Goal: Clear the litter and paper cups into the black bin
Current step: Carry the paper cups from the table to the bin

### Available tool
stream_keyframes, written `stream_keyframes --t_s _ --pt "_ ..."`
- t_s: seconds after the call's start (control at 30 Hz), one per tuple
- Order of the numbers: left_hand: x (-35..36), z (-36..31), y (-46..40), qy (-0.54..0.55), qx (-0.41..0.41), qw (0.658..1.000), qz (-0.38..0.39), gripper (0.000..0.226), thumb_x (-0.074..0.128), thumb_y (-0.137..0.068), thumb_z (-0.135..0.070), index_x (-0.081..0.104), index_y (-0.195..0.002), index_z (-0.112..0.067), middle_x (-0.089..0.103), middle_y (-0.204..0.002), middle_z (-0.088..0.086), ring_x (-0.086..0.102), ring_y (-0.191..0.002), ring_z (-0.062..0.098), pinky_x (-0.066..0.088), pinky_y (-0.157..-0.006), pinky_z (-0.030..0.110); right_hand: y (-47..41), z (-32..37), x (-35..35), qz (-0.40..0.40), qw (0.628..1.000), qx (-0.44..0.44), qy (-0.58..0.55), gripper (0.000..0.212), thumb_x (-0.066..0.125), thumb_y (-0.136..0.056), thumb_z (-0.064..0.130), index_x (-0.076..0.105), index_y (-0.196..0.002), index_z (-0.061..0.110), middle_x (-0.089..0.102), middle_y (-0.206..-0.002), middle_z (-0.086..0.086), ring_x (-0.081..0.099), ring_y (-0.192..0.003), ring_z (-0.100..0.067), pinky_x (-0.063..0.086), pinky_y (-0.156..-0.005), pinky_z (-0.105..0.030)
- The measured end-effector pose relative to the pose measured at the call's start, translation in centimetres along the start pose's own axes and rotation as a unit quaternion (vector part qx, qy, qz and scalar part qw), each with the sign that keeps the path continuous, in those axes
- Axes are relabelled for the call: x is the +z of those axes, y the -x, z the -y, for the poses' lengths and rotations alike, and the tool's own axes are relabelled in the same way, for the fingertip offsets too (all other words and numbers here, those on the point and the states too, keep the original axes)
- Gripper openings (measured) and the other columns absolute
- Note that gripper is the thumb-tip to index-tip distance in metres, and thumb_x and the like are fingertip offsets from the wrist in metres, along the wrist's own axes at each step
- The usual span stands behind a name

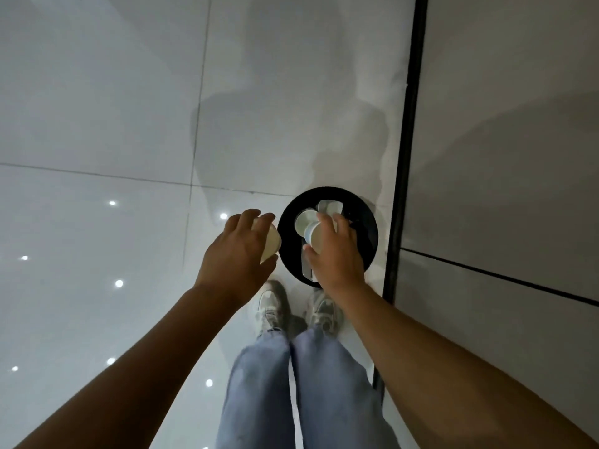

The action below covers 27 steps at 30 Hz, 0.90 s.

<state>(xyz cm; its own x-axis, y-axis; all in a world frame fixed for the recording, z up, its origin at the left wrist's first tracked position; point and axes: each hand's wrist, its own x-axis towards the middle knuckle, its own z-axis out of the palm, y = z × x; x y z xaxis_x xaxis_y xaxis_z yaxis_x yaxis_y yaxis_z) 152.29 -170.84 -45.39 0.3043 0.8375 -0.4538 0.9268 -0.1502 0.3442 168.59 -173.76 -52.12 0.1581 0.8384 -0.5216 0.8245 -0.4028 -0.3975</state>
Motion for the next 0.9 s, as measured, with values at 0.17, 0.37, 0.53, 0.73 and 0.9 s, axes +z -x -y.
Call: stream_keyframes --t_s 0.17,0.37,0.53,0.73,0.9 --pt "3.7 2.9 -2.3 0.008 0.007 0.999 -0.03 0.067 0.073 -0.08 -0.029 0.042 -0.138 -0.017 0.044 -0.141 0.007 0.043 -0.125 0.028 0.051 -0.079 0.038 -4.6 -1.8 5.6 -0.017 1.0 0.007 0.018 0.066 0.064 -0.09 0.033 0.031 -0.146 0.02 0.026 -0.152 -0.008 0.032 -0.135 -0.032 0.046 -0.098 -0.038" --pt "5.8 3.9 -2.8 0.009 0.005 1.0 -0.02 0.067 0.07 -0.082 -0.031 0.039 -0.14 -0.018 0.041 -0.143 0.006 0.04 -0.127 0.027 0.049 -0.083 0.038 -5.5 -3.2 7.7 -0.018 0.999 0.032 0.004 0.087 0.072 -0.083 0.038 0.02 -0.151 0.022 0.021 -0.155 -0.01 0.028 -0.138 -0.033 0.042 -0.103 -0.042" --pt "5.7 0.8 -2.3 -0.005 0.036 0.999 0.005 0.068 0.068 -0.084 -0.034 0.037 -0.142 -0.016 0.041 -0.143 0.007 0.04 -0.128 0.027 0.047 -0.09 0.035 -2.1 -4.5 5.2 -0.018 0.999 0.037 -0.019 0.075 0.068 -0.087 0.032 0.027 -0.149 0.019 0.027 -0.154 -0.008 0.029 -0.139 -0.029 0.041 -0.106 -0.041" --pt "6.6 -3.1 -3.2 -0.074 0.101 0.992 0.026 0.066 0.064 -0.087 -0.031 0.031 -0.143 -0.016 0.034 -0.148 0.009 0.035 -0.132 0.027 0.042 -0.101 0.033 1.3 -5.7 1.3 -0.019 0.998 0.063 -0.02 0.068 0.065 -0.09 0.026 0.029 -0.147 0.018 0.033 -0.151 -0.006 0.037 -0.135 -0.025 0.047 -0.101 -0.037" --pt "8.3 -4.5 -5.7 -0.168 0.159 0.973 0.014 0.072 0.081 -0.071 -0.019 0.048 -0.134 -0.008 0.051 -0.135 0.018 0.048 -0.124 0.036 0.047 -0.097 0.042 0.5 -7.5 -0.2 -0.03 0.998 0.051 -0.015 0.067 0.063 -0.091 0.025 0.029 -0.148 0.018 0.034 -0.151 -0.007 0.04 -0.133 -0.026 0.045 -0.101 -0.035"
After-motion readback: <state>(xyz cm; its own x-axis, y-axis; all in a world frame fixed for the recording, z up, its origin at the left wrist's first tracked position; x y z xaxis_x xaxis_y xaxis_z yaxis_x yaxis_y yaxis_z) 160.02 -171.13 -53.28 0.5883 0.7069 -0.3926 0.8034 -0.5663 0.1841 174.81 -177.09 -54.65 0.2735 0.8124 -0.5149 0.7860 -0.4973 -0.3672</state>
